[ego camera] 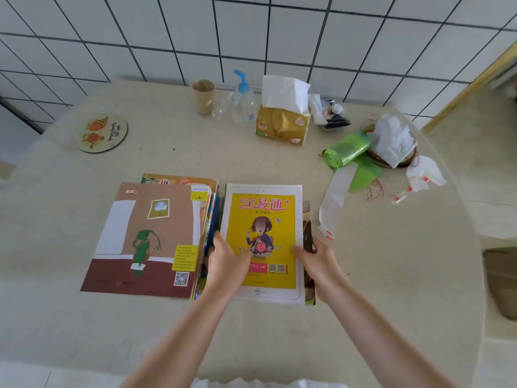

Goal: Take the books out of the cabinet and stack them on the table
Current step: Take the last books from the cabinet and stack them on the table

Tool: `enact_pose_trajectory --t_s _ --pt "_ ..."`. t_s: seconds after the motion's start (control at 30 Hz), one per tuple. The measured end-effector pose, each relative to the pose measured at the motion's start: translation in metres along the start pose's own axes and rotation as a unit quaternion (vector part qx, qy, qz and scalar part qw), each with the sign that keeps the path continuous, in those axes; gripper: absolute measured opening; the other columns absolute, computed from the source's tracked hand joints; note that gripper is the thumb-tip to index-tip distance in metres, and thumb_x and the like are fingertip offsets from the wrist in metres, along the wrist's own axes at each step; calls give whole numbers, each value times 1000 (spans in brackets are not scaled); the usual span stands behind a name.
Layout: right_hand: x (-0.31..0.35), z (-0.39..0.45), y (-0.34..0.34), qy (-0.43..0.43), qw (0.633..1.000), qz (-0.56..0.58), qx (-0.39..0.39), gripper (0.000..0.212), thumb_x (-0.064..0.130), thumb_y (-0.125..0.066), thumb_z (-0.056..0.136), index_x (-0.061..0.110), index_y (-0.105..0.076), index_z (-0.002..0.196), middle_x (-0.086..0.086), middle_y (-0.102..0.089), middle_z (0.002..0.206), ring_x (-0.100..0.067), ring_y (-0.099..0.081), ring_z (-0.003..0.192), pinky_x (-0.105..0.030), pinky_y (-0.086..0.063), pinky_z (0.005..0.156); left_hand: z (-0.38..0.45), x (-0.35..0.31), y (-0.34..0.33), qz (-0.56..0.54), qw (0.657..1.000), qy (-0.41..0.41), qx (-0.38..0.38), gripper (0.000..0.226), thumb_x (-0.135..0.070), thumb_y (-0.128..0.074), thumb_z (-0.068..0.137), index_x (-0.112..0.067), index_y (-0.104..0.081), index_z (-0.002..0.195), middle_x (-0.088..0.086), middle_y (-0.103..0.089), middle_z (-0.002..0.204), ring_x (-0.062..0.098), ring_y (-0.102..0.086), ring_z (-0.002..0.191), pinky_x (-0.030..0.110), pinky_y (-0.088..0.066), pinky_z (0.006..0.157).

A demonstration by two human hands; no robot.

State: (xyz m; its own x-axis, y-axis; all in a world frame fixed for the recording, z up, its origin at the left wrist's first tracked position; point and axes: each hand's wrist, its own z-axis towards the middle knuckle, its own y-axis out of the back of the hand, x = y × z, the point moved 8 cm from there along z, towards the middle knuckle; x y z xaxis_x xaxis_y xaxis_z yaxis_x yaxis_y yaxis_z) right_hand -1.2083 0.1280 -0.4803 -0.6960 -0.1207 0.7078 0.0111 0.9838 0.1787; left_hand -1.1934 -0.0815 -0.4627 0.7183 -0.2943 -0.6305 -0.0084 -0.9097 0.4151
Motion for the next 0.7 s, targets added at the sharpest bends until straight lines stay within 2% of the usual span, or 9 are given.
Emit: enact_pose_trajectory --t_s 0.1,0.23,0.3,0.37,0.43,0.5,0.53,0.63,0.7 --pt "-3 2 2 -5 1000 3 -10 25 18 -60 91 24 -60 116 -2 -72 104 -23 -73 86 -49 -59 81 -2 2 -4 10 1000 3 -2 80 -38 -59 70 -37 -22 141 7 -50 135 31 -53 117 53 -50 94" --pt "-2 2 1 4 999 -33 -27 25 30 -61 86 32 -61 111 -1 -71 107 -23 -71 92 -48 -58 83 -4 0 -6 23 1000 -1 0 94 -41 -62 70 -36 -9 148 7 -39 145 32 -43 129 55 -43 103" --pt "-2 4 0 15 997 -78 -27 47 56 -62 70 39 -58 113 -2 -66 112 -25 -65 104 -49 -56 87 -1 2 -6 24 1000 4 13 94 -34 -64 78 -35 -4 150 7 -37 146 31 -43 129 53 -44 103" --pt "-8 8 -1 5 994 -108 -25 72 72 -59 54 40 -53 119 -3 -60 119 -26 -60 109 -51 -54 90 3 5 -6 26 999 7 27 93 -31 -65 81 -34 -3 150 8 -35 147 30 -42 130 50 -44 104" --pt "-4 6 -1 -3 986 -167 -32 75 72 -61 59 35 -49 124 -4 -53 124 -27 -54 115 -53 -48 97 5 5 -7 37 999 7 33 96 -30 -65 85 -29 3 152 11 -29 150 30 -37 134 44 -40 106" --pt "-2 5 0 -10 977 -212 -36 71 67 -62 70 31 -46 130 -5 -46 128 -31 -45 122 -55 -42 102 5 4 -8 51 998 7 28 101 -30 -66 87 -24 11 153 13 -23 152 32 -33 137 44 -37 109" --pt "-4 7 0 -14 975 -217 -32 76 71 -61 69 31 -44 132 -5 -46 129 -32 -45 122 -55 -43 101 5 4 -9 56 998 5 23 103 -31 -66 86 -24 12 152 14 -22 152 33 -32 137 47 -35 111" --pt "-17 18 -5 -13 987 -162 1 103 91 -59 42 37 -44 129 -1 -56 126 -25 -61 110 -51 -55 88 6 5 -12 74 997 -1 4 106 -33 -69 85 -25 14 151 13 -20 151 34 -30 138 52 -34 112" --pt "-27 26 -6 -7 993 -118 16 103 91 -62 37 40 -46 125 2 -62 122 -22 -67 102 -48 -58 82 6 6 -13 88 996 -2 -9 109 -35 -69 85 -23 16 151 12 -18 151 35 -27 140 52 -32 113"
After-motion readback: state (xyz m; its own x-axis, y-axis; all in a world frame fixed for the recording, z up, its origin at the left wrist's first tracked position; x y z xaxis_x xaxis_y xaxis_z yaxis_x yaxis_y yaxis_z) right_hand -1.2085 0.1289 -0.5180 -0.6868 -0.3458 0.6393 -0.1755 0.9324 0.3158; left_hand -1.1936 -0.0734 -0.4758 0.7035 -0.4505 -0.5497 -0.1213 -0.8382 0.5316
